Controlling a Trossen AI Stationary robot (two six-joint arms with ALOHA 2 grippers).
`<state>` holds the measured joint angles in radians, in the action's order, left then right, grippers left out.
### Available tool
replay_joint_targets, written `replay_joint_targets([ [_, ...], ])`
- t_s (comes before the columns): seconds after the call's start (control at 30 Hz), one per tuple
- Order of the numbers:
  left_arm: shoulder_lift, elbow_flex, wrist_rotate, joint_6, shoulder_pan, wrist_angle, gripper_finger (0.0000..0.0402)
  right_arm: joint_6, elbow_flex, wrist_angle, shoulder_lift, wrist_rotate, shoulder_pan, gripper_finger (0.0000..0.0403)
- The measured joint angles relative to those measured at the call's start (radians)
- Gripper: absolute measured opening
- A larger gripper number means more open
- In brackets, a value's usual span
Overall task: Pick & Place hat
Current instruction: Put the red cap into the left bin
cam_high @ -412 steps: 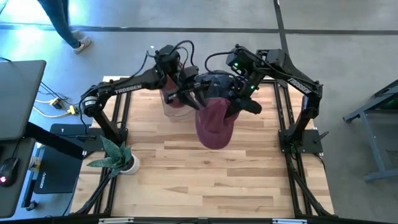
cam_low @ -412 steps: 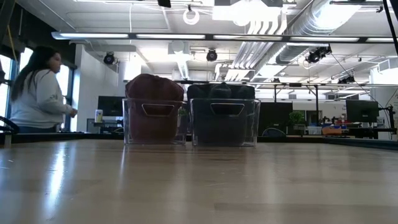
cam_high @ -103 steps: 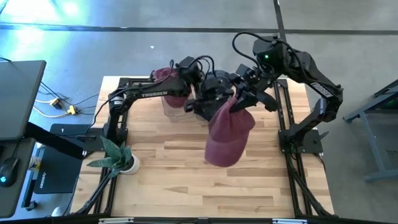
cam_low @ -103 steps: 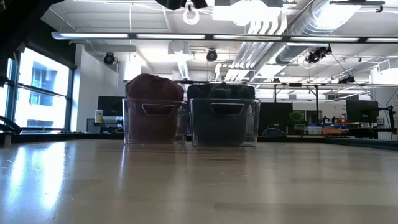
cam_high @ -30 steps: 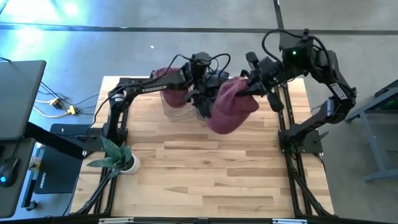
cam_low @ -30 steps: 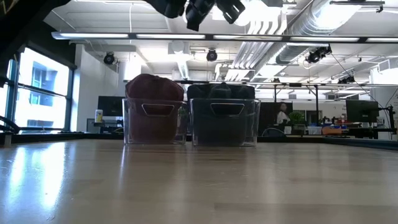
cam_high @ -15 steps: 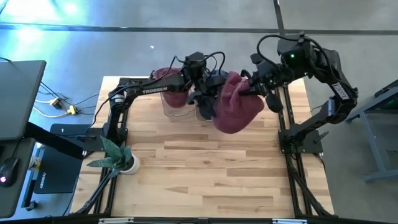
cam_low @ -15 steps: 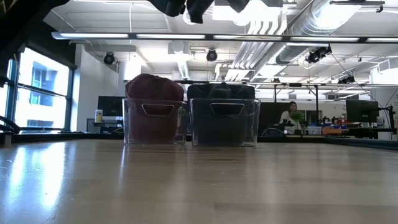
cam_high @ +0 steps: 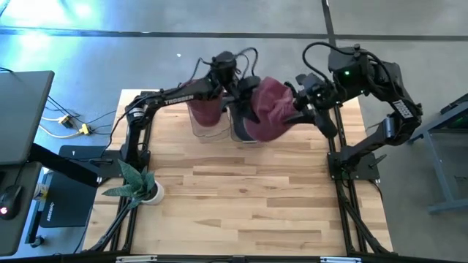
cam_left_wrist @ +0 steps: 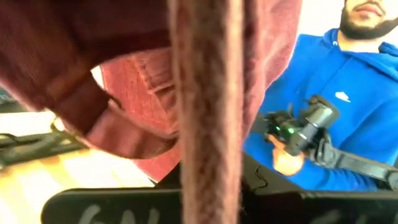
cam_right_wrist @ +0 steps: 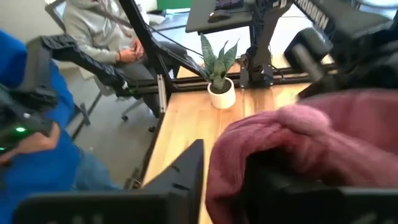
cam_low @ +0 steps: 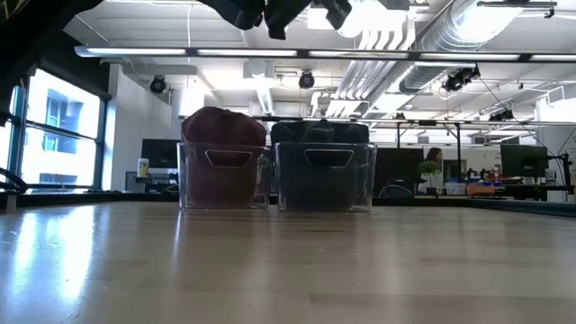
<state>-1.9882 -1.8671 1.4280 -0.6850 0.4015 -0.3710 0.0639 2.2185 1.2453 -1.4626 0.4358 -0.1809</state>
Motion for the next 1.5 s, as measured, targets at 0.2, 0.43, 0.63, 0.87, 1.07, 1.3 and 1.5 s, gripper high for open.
replay_joint_targets([
  [0.2,0.023,0.000,-0.002,-0.028,0.056,-0.019,0.0007,0.030,0.000,-0.020,0.040,-0.007,0.001,0.0182],
  [0.43,0.054,0.001,0.014,-0.039,0.061,-0.023,0.0003,-0.202,0.000,-0.045,0.107,-0.240,0.001,0.0281],
  [0.63,0.071,0.002,-0.005,-0.056,0.060,-0.038,0.0003,-0.256,0.000,0.077,0.148,-0.404,-0.022,0.0295],
  [0.87,0.097,0.000,-0.110,-0.020,0.087,-0.054,0.0003,-0.059,-0.126,0.288,0.164,-0.437,-0.024,0.0292],
  [1.07,0.102,0.000,-0.208,-0.008,0.116,-0.142,0.0003,0.013,-0.520,-0.153,0.288,-0.391,-0.001,0.0271],
  [1.3,0.103,-0.001,-0.257,-0.040,0.116,-0.298,0.0003,0.133,-0.941,-0.932,0.391,-0.387,-0.002,0.0244],
  [1.5,0.103,-0.002,-0.269,-0.087,0.115,-0.372,0.0003,0.168,-1.070,-1.324,0.392,-0.378,-0.001,0.0179],
])
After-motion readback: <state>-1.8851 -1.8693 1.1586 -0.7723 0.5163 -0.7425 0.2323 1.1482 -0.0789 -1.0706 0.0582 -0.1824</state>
